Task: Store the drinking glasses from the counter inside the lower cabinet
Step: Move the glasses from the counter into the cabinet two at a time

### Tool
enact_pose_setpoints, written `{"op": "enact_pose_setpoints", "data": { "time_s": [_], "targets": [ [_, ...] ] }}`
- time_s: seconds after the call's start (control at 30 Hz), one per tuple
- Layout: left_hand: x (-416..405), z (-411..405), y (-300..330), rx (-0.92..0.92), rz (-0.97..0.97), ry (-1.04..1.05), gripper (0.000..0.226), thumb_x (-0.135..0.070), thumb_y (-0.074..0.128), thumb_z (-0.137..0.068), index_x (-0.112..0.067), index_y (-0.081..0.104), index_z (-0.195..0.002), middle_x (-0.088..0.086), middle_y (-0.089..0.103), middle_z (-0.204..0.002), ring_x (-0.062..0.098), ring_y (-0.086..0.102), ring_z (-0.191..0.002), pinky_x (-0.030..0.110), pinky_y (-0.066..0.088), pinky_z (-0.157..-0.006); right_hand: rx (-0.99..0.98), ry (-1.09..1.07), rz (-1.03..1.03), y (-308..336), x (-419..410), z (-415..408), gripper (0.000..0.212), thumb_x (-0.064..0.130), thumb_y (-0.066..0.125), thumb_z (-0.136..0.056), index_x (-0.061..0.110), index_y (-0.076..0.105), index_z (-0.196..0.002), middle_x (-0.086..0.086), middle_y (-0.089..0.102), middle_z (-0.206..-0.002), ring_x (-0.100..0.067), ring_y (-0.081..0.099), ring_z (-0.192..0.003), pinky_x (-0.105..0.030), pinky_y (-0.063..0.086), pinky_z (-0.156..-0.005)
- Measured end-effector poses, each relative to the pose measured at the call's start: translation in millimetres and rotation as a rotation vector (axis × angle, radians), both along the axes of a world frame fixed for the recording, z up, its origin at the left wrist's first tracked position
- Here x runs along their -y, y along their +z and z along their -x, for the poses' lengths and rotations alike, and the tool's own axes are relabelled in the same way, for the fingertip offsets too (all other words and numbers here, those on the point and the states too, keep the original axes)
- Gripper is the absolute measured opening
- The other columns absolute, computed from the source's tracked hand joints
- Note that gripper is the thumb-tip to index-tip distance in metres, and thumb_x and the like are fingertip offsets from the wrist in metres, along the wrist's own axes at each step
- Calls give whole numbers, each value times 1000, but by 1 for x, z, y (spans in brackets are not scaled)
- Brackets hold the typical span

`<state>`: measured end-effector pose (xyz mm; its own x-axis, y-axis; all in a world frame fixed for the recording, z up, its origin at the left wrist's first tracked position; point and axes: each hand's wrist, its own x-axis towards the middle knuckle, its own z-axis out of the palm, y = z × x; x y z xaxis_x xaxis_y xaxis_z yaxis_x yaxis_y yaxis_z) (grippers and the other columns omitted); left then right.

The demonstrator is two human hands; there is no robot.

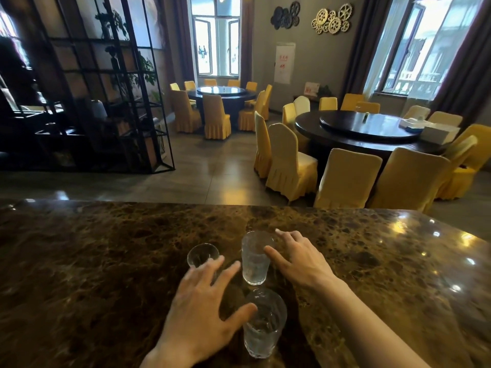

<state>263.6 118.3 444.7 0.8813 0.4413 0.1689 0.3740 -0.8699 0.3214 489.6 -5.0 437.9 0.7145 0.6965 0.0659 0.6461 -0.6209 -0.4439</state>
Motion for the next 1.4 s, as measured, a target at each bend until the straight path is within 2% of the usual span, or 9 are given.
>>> {"op": "enact_pose_setpoints", "data": {
  "time_s": [0.1, 0.2, 0.57, 0.8, 1.03, 1.1, 1.17, 1.23, 1.4],
  "targets": [
    [-21, 7, -4, -48, -14, 66, 92, -95, 10, -70, -51, 7, -151, -11, 5, -164, 10, -5, -149, 39, -6, -121, 15, -50, 63, -7, 16, 4, 81, 80, 28, -88, 34, 31, -154, 0, 41, -155, -22, 41, -139, -43, 44, -108],
    [-40, 15, -15, -93, 1, 103, 93, -94, 8, -72, -48, 9, -153, -7, 6, -165, 13, -2, -150, 40, -4, -122, 8, -102, 97, -14, 28, 7, 76, 76, 28, -92, 33, 31, -154, -1, 40, -156, -22, 40, -141, -43, 42, -111],
    [-66, 47, -27, -140, 96, 98, 96, -97, 8, -69, -48, 12, -152, -8, 13, -164, 14, 9, -150, 39, 8, -122, 42, -198, 74, 0, 40, 23, 71, 71, 30, -94, 29, 38, -151, -1, 47, -148, -21, 48, -132, -41, 47, -104],
    [-72, 64, -22, -147, 167, 18, 104, -102, 18, -62, -50, 12, -151, -14, 18, -162, 10, 16, -147, 41, 17, -120, 212, -111, -8, 42, -22, 53, 62, 57, 53, -95, 26, 43, -147, -2, 49, -146, -22, 49, -132, -39, 50, -102],
    [-71, 71, -20, -186, 195, -136, 114, -103, 37, -50, -55, 2, -147, -22, 9, -160, 8, 12, -146, 39, 9, -120, 210, 94, 81, 46, -116, 89, 73, 45, 69, -89, 29, 36, -152, -2, 39, -152, -23, 40, -137, -40, 45, -108],
    [-73, 70, -22, -195, 179, -184, 107, -93, 51, -61, -55, 2, -147, -21, 10, -160, 8, 13, -146, 37, 9, -119, 185, 142, 161, 37, -135, 97, 82, 39, 76, -85, 31, 32, -153, -3, 34, -156, -26, 37, -139, -42, 45, -109],
    [-74, 67, -24, -188, 127, -245, 92, -61, 67, -81, -53, 4, -148, -19, 13, -160, 7, 16, -146, 33, 12, -119, 168, 195, 241, 24, -147, 100, 88, 35, 80, -81, 35, 30, -153, -2, 31, -156, -27, 37, -139, -43, 45, -108],
    [-78, 64, -28, -163, 82, -300, 81, -35, 63, -90, -51, 9, -149, -17, 20, -158, 7, 25, -142, 30, 20, -115, 152, 240, 305, 14, -160, 100, 91, 31, 83, -79, 39, 30, -153, 0, 34, -154, -25, 39, -137, -40, 47, -106],
    [-82, 60, -35, -114, 111, -357, 66, -22, 53, -96, -44, 19, -149, -14, 36, -142, 7, 41, -127, 27, 35, -105, 125, 265, 361, -2, -173, 94, 85, 18, 84, -78, 39, 41, -148, 2, 48, -134, -22, 51, -120, -35, 54, -93]
  ]
}}
